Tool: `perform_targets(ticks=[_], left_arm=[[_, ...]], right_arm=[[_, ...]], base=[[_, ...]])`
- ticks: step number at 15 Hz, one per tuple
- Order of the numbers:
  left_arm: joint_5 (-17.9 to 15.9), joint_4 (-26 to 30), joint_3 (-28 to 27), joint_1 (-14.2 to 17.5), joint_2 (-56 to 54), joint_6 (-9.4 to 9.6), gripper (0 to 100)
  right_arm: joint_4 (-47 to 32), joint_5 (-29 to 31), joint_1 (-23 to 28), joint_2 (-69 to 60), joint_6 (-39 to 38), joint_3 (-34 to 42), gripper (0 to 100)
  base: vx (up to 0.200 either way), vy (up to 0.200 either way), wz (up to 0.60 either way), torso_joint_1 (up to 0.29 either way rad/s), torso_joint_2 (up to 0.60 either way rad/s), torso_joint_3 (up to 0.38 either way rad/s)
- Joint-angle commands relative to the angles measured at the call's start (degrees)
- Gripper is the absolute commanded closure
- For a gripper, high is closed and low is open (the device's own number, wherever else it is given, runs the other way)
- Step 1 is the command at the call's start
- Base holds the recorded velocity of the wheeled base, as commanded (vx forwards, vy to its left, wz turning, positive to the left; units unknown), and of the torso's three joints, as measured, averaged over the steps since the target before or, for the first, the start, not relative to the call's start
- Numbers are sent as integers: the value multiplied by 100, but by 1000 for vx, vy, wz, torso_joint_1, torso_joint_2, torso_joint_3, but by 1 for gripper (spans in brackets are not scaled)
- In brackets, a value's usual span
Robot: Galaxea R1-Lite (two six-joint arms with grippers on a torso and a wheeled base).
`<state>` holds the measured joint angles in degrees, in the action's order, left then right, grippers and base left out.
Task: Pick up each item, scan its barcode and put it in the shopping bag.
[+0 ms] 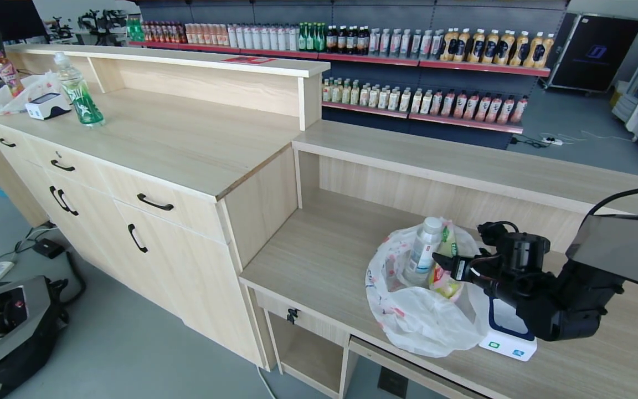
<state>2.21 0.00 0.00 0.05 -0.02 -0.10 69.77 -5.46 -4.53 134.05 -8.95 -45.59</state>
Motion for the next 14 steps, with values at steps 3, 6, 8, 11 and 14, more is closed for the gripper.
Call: perform_targets(ticks=[3,6,8,11,14], left_arm=[[8,0,0,4,2,1,0],[-1,0,0,4,2,-8,0],[8,0,0,4,2,1,0],[8,0,0,4,2,-8,0],[-1,0,0,4,2,1,0]], right_arm=[[-112,-737,14,-916,376,68,0],[-227,-1089,23,-1583,649,-2,0],[-631,-1168,-4,-2164,1009,-108,0],[-2178,-1141,-179,-3754,1853,-187,0],[-3022,-1133,-4,-4932,3198,-37,0]], base=[[0,0,0,0,0,0],[0,0,0,0,0,0],[0,0,0,0,0,0],[0,0,0,0,0,0],[0,0,-200,2,1,1]])
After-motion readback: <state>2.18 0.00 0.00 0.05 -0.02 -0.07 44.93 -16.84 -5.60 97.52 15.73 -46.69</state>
